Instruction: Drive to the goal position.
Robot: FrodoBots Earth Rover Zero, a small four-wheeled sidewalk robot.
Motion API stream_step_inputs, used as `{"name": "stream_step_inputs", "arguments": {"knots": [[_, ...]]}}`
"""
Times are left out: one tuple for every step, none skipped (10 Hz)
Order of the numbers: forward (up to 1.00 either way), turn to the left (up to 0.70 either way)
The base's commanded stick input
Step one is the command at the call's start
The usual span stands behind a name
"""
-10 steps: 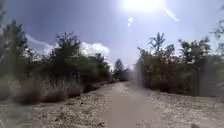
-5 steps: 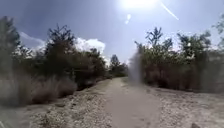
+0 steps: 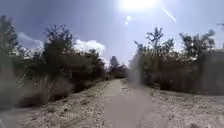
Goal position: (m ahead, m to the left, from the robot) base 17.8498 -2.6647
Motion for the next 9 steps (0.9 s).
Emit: {"name": "stream_step_inputs", "arguments": {"knots": [[0.6, 0.01], [0.6, 0.01], [0.6, 0.01], [0.6, 0.01], [0.6, 0.01], [0.6, 0.01], [0.6, 0.01], [0.6, 0.01], [0.6, 0.01]]}}
